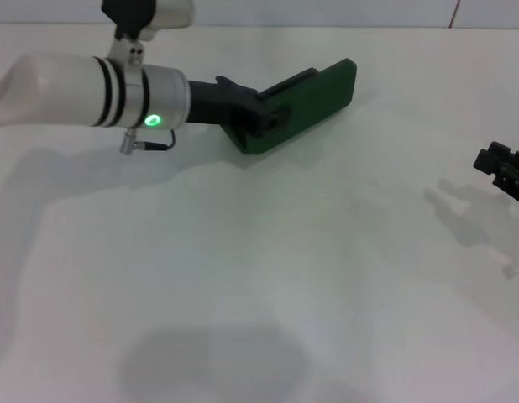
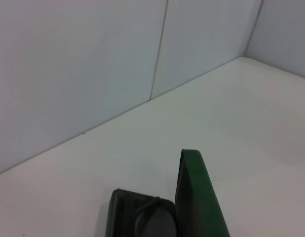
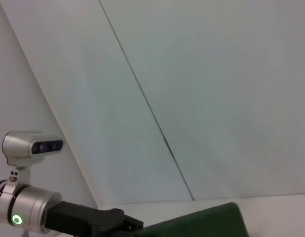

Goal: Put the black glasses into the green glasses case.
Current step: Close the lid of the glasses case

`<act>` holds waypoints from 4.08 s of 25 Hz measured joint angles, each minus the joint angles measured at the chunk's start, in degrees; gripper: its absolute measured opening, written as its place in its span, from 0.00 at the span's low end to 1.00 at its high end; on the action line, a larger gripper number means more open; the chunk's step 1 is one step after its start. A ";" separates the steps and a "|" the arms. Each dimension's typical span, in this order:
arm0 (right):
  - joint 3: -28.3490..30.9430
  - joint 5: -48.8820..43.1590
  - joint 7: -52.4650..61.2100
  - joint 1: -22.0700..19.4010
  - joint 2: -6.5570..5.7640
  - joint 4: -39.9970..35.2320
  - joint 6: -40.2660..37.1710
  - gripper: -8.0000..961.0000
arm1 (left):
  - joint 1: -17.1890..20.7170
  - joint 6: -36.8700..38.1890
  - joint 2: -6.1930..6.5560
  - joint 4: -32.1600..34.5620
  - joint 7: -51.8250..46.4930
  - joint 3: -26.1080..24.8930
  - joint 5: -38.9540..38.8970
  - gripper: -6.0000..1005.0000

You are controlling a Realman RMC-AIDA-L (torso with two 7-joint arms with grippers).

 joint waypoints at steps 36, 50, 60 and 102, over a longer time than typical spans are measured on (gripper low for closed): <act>0.38 0.28 -0.77 -2.58 -0.26 1.50 -1.96 0.29 | 6.26 20.25 -2.87 2.54 30.87 -0.72 1.17 0.20; 1.95 0.53 -0.40 -2.21 -0.34 1.32 -1.99 0.30 | 16.09 18.04 -4.11 4.29 60.38 4.35 -11.61 0.20; 2.25 0.63 -0.21 -1.77 -0.44 1.40 -1.55 0.31 | 15.78 11.37 -3.88 -0.71 77.88 13.89 -24.48 0.20; 3.26 0.16 -0.31 -2.19 -0.44 1.49 -1.50 0.33 | 15.04 16.52 -2.73 -1.21 58.60 16.86 -24.59 0.40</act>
